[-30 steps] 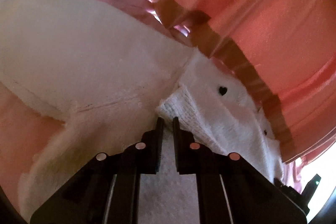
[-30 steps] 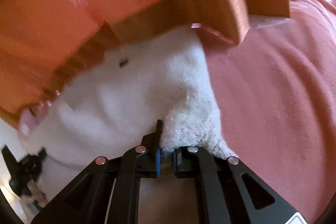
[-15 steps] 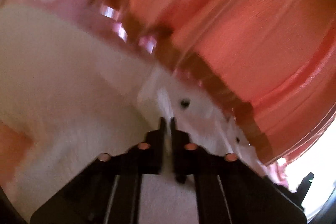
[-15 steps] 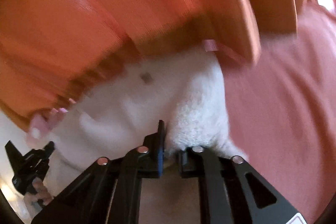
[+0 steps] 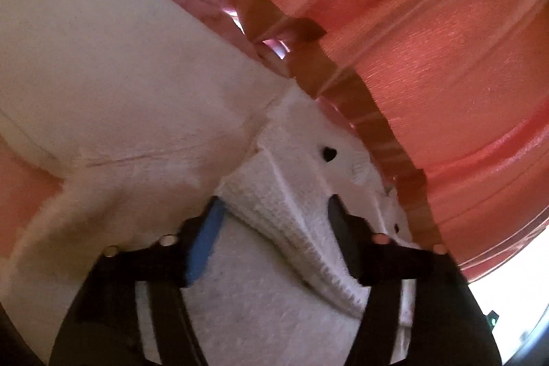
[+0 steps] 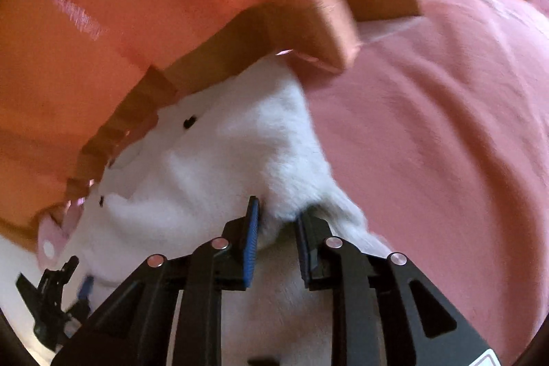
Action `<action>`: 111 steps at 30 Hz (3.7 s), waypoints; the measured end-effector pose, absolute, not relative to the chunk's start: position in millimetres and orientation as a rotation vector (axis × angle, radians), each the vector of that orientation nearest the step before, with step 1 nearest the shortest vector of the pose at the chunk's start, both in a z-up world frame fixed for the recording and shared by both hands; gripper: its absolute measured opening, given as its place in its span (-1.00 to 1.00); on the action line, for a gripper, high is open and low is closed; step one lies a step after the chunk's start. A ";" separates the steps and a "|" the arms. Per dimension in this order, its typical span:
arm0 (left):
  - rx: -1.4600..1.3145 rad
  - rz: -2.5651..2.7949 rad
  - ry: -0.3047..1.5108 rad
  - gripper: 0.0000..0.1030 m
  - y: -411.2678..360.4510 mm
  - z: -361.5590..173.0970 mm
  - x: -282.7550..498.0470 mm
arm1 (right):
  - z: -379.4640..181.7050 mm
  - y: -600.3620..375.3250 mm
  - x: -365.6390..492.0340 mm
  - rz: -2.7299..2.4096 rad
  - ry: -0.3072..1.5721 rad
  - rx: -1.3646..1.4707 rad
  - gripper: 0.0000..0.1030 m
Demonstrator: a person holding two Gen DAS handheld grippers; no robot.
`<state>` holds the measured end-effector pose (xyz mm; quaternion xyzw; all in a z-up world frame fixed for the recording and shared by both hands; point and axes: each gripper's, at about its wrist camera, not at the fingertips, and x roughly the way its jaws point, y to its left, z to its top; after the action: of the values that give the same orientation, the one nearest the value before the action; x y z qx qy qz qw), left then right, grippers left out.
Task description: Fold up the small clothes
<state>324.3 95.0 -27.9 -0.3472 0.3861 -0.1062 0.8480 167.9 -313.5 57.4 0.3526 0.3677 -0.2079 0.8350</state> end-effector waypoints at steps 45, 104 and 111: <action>-0.486 0.359 0.563 -0.91 295.4 66.9 293.4 | 79.5 -238.5 183.0 -0.237 0.770 0.409 -0.11; -0.845 -0.133 0.955 0.53 134.7 -20.8 240.7 | 70.1 -283.8 195.5 -0.190 0.807 0.653 0.24; -0.754 -0.066 0.892 0.28 135.5 -20.8 255.6 | 71.3 -234.3 237.5 -0.245 0.838 0.226 0.05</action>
<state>255.6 135.5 -20.8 -0.3557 0.4212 -0.0312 0.8337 237.5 -234.3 71.3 0.1090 0.4048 -0.1184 0.9001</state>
